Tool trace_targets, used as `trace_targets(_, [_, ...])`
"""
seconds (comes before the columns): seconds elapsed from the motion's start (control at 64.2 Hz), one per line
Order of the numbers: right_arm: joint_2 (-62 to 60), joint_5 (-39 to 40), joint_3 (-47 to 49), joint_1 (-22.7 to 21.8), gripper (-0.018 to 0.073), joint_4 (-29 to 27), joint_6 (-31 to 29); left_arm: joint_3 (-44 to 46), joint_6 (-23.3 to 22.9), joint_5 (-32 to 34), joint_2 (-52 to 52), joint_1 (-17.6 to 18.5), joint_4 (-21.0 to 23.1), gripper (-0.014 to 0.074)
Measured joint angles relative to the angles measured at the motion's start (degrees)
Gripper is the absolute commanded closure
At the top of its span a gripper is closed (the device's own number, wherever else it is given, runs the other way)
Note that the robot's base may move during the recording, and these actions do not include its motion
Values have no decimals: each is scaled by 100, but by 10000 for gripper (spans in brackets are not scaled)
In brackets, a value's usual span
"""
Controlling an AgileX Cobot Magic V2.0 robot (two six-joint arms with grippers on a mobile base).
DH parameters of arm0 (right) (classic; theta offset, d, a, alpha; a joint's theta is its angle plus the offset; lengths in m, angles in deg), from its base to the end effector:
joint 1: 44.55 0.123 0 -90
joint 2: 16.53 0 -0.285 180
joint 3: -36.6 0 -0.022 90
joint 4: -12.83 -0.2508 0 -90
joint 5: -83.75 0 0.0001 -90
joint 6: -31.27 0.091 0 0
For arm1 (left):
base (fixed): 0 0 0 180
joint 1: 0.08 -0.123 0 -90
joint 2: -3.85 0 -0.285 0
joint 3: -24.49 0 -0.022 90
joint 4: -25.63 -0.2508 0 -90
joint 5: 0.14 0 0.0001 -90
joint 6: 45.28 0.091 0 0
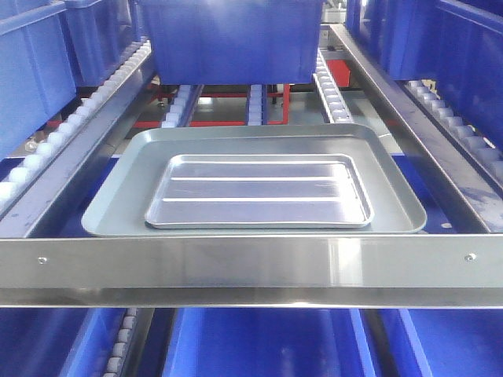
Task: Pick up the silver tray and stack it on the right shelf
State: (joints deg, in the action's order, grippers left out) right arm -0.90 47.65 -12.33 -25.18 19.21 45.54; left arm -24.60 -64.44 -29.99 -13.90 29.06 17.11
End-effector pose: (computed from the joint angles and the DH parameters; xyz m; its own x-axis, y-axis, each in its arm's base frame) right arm 0.0320 0.0049 0.3108 -0.2124 0.0928 -0.9728 -0.2396 0.9601 0.1439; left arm 0.0388 -0.0139 0.3185 -0.1815 -0.1315 -0.9746 0.3929 0.8988 -0.1944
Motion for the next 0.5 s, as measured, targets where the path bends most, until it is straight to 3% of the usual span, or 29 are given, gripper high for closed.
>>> trace_targets(0.109, [0,0,0,0,510,0,0,-43,23,0,0,0,62,697])
trace_targets(0.233, [0,0,0,0,510,0,0,-151,602,-15,62,-325,225,697])
trace_targets(0.358, [0,0,0,0,510,0,0,-490,1305,238,274,-1269,808,697])
trace_targets(0.436, [0,0,0,0,510,0,0,-1008,1624,797,476,-2024,1071,697])
trace_targets(0.498, [0,0,0,0,510,0,0,-1447,1696,1311,610,-2425,1128,697])
